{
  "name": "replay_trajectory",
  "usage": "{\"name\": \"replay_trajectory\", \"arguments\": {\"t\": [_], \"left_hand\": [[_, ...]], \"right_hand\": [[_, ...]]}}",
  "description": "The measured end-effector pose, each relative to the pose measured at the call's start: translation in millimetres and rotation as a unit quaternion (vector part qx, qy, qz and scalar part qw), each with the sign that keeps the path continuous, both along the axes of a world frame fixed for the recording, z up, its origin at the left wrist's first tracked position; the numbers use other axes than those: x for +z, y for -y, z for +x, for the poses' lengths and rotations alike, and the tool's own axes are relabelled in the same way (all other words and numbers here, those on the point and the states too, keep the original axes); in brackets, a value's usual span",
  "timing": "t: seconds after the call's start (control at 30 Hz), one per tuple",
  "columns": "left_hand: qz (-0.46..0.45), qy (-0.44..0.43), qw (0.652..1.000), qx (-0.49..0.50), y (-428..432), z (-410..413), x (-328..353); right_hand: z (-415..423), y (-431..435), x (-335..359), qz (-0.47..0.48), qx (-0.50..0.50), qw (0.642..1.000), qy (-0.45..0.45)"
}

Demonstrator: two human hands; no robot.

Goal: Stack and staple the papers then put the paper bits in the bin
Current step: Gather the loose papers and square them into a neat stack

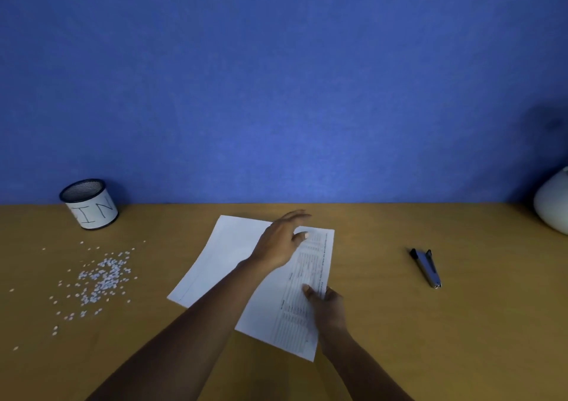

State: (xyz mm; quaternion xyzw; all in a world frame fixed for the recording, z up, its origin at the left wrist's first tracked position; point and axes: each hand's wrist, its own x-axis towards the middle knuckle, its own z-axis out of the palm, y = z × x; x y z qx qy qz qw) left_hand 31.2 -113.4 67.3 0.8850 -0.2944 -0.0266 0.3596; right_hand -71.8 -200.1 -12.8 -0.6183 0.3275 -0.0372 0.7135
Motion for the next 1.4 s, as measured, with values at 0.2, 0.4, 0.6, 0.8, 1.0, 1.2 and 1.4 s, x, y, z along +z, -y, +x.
{"name": "replay_trajectory", "arguments": {"t": [0.2, 0.4, 0.6, 0.8, 1.0, 1.2, 1.4], "left_hand": [[0.044, -0.052, 0.997, -0.031, 1, 10, 1], [0.012, -0.032, 0.999, -0.032, 0, 16, -1], [0.002, -0.022, 0.999, -0.035, -1, 20, 1], [0.079, 0.018, 0.993, -0.082, 0, 19, 1], [0.162, 0.038, 0.977, -0.129, 3, 15, 2], [0.180, 0.019, 0.972, -0.151, 4, 10, 6], [0.135, 0.005, 0.982, -0.133, 3, 8, -5]], "right_hand": [[-3, -12, 2, -0.004, 0.031, 1.000, 0.001], [-6, -20, 5, -0.009, 0.056, 0.998, 0.006], [0, -13, 16, -0.039, 0.075, 0.995, 0.047], [19, 7, 37, -0.052, 0.048, 0.992, 0.104], [25, 21, 49, -0.021, 0.017, 0.993, 0.112], [25, 32, 48, 0.040, 0.050, 0.995, 0.071], [22, 33, 49, 0.058, 0.036, 0.996, 0.061]]}}
